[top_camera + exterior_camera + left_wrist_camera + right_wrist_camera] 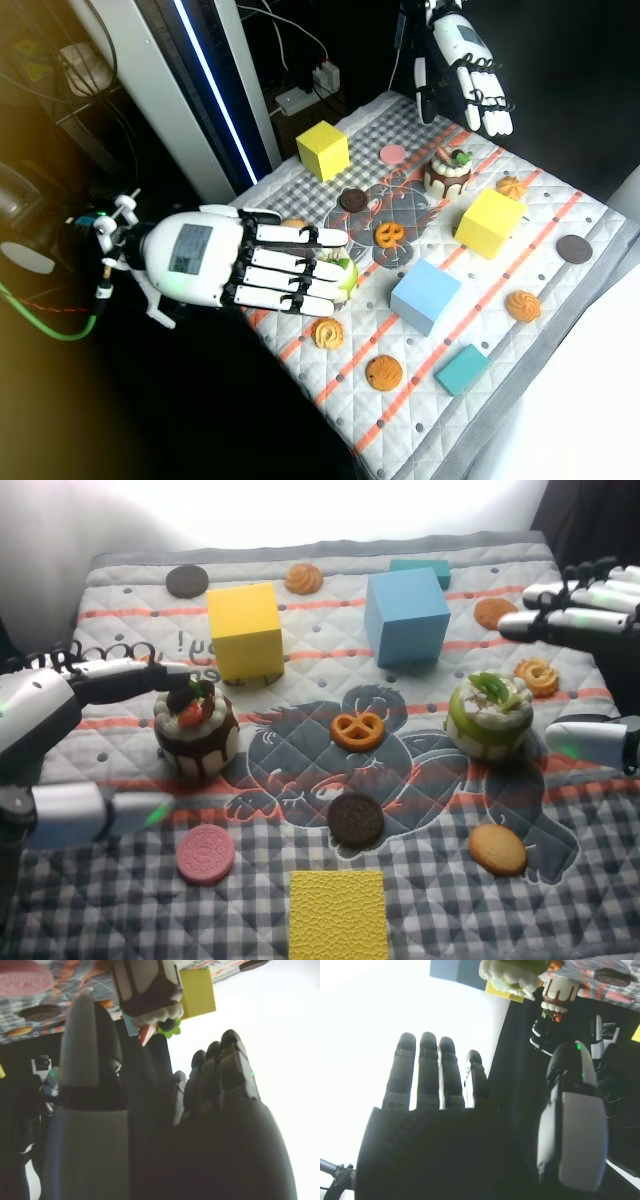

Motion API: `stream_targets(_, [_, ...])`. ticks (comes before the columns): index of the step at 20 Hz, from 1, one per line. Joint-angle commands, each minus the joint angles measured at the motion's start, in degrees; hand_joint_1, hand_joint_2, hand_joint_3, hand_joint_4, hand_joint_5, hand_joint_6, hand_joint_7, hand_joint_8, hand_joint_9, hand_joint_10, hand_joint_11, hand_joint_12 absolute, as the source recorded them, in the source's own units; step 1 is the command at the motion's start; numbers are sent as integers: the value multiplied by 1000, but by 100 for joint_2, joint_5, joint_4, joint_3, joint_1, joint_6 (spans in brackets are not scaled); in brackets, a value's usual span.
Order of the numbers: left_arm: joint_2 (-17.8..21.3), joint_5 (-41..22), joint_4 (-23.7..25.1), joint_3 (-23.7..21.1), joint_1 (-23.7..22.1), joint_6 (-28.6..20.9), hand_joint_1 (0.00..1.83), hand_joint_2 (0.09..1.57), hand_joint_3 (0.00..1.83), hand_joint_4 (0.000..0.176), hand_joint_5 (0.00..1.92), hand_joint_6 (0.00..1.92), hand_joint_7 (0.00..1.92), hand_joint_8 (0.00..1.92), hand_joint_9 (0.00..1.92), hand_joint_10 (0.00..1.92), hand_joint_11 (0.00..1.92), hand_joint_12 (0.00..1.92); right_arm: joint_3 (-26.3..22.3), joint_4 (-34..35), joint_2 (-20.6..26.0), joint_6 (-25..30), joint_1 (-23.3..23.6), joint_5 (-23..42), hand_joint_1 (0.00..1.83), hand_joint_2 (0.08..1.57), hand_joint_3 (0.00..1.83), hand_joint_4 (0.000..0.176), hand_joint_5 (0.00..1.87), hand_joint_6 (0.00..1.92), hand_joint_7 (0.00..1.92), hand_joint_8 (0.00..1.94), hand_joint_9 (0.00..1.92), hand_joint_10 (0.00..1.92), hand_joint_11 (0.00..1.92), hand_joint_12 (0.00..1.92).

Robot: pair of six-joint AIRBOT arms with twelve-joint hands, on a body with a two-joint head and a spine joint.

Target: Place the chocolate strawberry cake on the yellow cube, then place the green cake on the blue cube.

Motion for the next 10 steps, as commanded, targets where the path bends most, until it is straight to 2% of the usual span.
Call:
stream_targets(1, [-10, -658, 111, 35, -66, -14, 274, 1062, 9, 112, 374, 4, 332, 9, 334, 32, 0, 625, 26, 119, -10, 12, 96, 640, 276, 1142, 5, 104, 375, 2, 223, 1, 280, 2, 121, 751])
stream_targets(2, [-20, -659, 100, 50, -67, -14, 290, 1058, 5, 116, 374, 3, 341, 10, 354, 35, 0, 623, 27, 119, -15, 12, 95, 635, 259, 1139, 2, 116, 376, 1, 224, 1, 273, 0, 94, 732])
stream_targets(3, [-44, -660, 67, 84, -86, -14, 307, 1056, 2, 122, 372, 1, 340, 4, 358, 20, 0, 601, 30, 118, -24, 12, 93, 627, 254, 1141, 2, 115, 383, 3, 233, 4, 274, 1, 95, 729])
stream_targets(4, [-87, -662, 8, 148, -138, -14, 387, 1030, 0, 135, 360, 0, 330, 1, 352, 9, 0, 561, 30, 118, -29, 12, 88, 621, 295, 1153, 5, 93, 393, 5, 237, 4, 272, 0, 71, 724])
stream_targets(5, [-131, -683, -41, 203, -184, -13, 481, 988, 0, 147, 329, 0, 337, 1, 388, 11, 0, 522, 29, 118, -30, 12, 77, 621, 277, 1160, 6, 80, 398, 5, 248, 6, 288, 5, 84, 736])
stream_targets(6, [-173, -711, -76, 258, -250, -13, 553, 958, 0, 164, 313, 0, 340, 2, 402, 13, 0, 515, 29, 118, -36, 12, 66, 621, 268, 1171, 0, 81, 382, 1, 236, 2, 275, 2, 56, 773])
stream_targets(7, [-213, -715, -97, 313, -334, -6, 661, 917, 0, 167, 302, 0, 331, 0, 399, 7, 0, 485, 28, 118, -40, 12, 59, 620, 284, 1182, 0, 69, 386, 0, 234, 0, 271, 0, 10, 848])
stream_targets(8, [-245, -703, -111, 356, -400, 7, 753, 894, 0, 174, 263, 0, 292, 0, 352, 1, 0, 421, 27, 118, -42, 12, 58, 617, 274, 1189, 1, 69, 394, 2, 235, 0, 270, 0, 1, 872])
stream_targets(9, [-303, -661, -138, 433, -503, 29, 859, 869, 0, 169, 255, 0, 271, 0, 307, 0, 0, 564, 27, 119, -50, 12, 57, 611, 285, 1190, 1, 57, 412, 8, 246, 4, 274, 2, 0, 873])
stream_targets(10, [-349, -602, -157, 495, -568, 38, 924, 846, 0, 175, 260, 2, 275, 2, 316, 4, 0, 704, 27, 119, -56, 12, 57, 607, 259, 1189, 1, 58, 417, 7, 254, 5, 280, 3, 0, 873])
